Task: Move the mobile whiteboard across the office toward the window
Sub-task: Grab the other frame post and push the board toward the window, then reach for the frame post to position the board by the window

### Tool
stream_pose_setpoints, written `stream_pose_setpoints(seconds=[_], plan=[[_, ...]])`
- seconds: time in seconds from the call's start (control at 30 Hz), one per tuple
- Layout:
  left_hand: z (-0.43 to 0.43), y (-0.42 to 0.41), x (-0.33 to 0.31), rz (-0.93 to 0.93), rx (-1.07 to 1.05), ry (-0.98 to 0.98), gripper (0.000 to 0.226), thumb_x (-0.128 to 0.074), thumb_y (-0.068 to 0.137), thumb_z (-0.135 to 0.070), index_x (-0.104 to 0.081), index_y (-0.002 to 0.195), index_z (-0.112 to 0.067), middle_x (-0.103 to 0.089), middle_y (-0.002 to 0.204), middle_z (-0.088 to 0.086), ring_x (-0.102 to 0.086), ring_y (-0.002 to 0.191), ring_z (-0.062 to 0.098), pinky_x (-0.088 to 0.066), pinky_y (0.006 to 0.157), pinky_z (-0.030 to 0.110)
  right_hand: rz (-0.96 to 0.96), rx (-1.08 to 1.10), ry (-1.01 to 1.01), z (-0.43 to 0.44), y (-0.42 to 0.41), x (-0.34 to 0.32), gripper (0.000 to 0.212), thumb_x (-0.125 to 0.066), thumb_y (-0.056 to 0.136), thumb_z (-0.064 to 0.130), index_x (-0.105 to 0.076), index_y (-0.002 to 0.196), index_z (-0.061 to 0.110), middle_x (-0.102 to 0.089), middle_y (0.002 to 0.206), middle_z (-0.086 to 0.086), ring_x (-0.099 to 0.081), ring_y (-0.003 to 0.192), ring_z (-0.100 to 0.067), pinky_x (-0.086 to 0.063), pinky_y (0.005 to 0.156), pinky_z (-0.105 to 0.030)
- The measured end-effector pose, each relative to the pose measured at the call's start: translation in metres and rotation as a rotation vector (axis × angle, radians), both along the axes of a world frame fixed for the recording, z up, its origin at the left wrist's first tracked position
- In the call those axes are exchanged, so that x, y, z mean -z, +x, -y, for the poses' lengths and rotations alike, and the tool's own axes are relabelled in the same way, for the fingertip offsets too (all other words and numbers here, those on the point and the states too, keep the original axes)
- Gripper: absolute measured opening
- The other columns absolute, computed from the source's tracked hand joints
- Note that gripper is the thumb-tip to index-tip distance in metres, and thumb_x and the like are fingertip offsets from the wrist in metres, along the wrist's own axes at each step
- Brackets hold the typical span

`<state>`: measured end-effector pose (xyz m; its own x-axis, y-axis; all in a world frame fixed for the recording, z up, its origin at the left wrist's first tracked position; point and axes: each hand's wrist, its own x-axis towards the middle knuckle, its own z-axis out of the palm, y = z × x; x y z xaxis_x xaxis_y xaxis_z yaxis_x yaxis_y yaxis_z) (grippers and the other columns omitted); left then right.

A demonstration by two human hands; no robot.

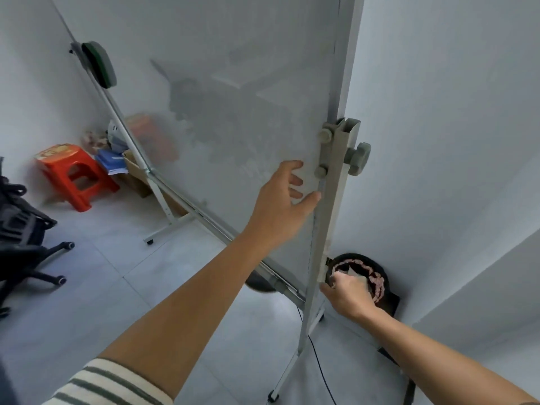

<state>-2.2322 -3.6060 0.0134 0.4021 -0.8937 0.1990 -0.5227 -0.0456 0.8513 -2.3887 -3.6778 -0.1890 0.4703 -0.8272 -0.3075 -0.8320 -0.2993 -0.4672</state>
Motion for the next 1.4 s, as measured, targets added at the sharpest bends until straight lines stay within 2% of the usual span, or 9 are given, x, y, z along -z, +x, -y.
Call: stream_pose_setpoints(seconds=[0.1, 0.2, 0.27, 0.43, 0.53, 0.67, 0.77, 1.07, 1.4], plan=[[-0.042, 0.031, 0.029, -0.040, -0.040, 0.137, 0.040, -0.067, 0.088, -0.028, -0.055, 0.126, -0.020, -0.066, 0.102, 0.000, -0.066, 0.088, 0.013, -0.051, 0.072, 0.019, -0.007, -0.070, 0.179, -0.028, -0.004, 0.029, 0.023, -0.055, 0.083, 0.045, -0.067, 0.075, 0.027, -0.071, 0.084, -0.001, -0.070, 0.084, -0.023, -0.051, 0.069, -0.032], [-0.096, 0.066, 0.067, -0.123, -0.109, 0.271, 0.026, -0.069, 0.087, -0.025, -0.064, 0.111, -0.018, -0.069, 0.090, 0.003, -0.066, 0.079, 0.017, -0.054, 0.074, 0.027, 0.037, -0.111, 0.290, -0.056, 0.009, 0.044, 0.021, -0.060, 0.083, 0.039, -0.072, 0.089, 0.022, -0.075, 0.084, 0.002, -0.071, 0.075, -0.013, -0.058, 0.077, -0.035], [-0.136, 0.092, 0.095, -0.183, -0.176, 0.362, 0.021, -0.070, 0.087, -0.025, -0.065, 0.106, -0.017, -0.069, 0.088, 0.007, -0.067, 0.080, 0.023, -0.056, 0.073, 0.034, 0.052, -0.132, 0.317, -0.072, 0.025, 0.049, 0.023, -0.061, 0.086, 0.036, -0.071, 0.097, 0.019, -0.075, 0.087, 0.003, -0.071, 0.075, -0.008, -0.058, 0.077, -0.030], [-0.246, 0.165, 0.154, -0.319, -0.344, 0.522, 0.013, -0.070, 0.086, -0.029, -0.065, 0.097, -0.028, -0.069, 0.092, 0.012, -0.069, 0.087, 0.030, -0.057, 0.081, 0.047, 0.084, -0.125, 0.338, -0.111, 0.083, 0.058, 0.014, -0.062, 0.088, 0.030, -0.067, 0.096, 0.020, -0.072, 0.084, 0.006, -0.069, 0.073, -0.004, -0.053, 0.069, -0.022], [-0.310, 0.211, 0.176, -0.380, -0.450, 0.578, 0.010, -0.068, 0.088, -0.024, -0.064, 0.098, -0.025, -0.070, 0.095, 0.017, -0.069, 0.090, 0.033, -0.056, 0.083, 0.047, 0.096, -0.089, 0.357, -0.137, 0.127, 0.071, 0.018, -0.065, 0.086, 0.029, -0.070, 0.098, 0.017, -0.072, 0.081, 0.010, -0.072, 0.071, -0.006, -0.058, 0.071, -0.032], [-0.382, 0.263, 0.195, -0.444, -0.571, 0.652, 0.013, -0.066, 0.090, -0.020, -0.064, 0.102, -0.018, -0.070, 0.095, 0.021, -0.069, 0.089, 0.033, -0.055, 0.082, 0.045, 0.131, -0.093, 0.401, -0.171, 0.190, 0.077, 0.018, -0.066, 0.086, 0.027, -0.070, 0.100, 0.016, -0.074, 0.086, 0.005, -0.072, 0.073, -0.008, -0.054, 0.068, -0.029], [-0.418, 0.291, 0.203, -0.503, -0.652, 0.666, 0.016, -0.066, 0.090, -0.018, -0.065, 0.104, -0.013, -0.069, 0.093, 0.024, -0.068, 0.091, 0.040, -0.053, 0.073, 0.040, 0.161, -0.074, 0.428, -0.186, 0.233, 0.072, 0.013, -0.066, 0.086, 0.024, -0.070, 0.097, 0.018, -0.075, 0.086, 0.002, -0.073, 0.072, -0.008, -0.056, 0.070, -0.032], [-0.422, 0.387, 0.217, -0.631, -0.781, 0.600, 0.008, -0.066, 0.090, -0.017, -0.065, 0.098, -0.018, -0.070, 0.094, 0.023, -0.069, 0.091, 0.037, -0.052, 0.067, 0.034, 0.188, -0.122, 0.500, -0.165, 0.374, 0.071, 0.014, -0.063, 0.089, 0.019, -0.068, 0.101, 0.014, -0.074, 0.092, -0.002, -0.073, 0.079, -0.015, -0.052, 0.063, -0.027], [-0.346, 0.576, 0.206, -0.639, -0.866, 0.553, 0.012, -0.067, 0.089, -0.013, -0.065, 0.101, -0.011, -0.070, 0.096, 0.027, -0.070, 0.077, 0.027, -0.053, 0.064, 0.032, 0.272, -0.115, 0.552, -0.072, 0.586, 0.083, 0.017, -0.062, 0.090, 0.015, -0.066, 0.106, 0.010, -0.072, 0.096, -0.006, -0.071, 0.084, -0.020, -0.051, 0.063, -0.028]])
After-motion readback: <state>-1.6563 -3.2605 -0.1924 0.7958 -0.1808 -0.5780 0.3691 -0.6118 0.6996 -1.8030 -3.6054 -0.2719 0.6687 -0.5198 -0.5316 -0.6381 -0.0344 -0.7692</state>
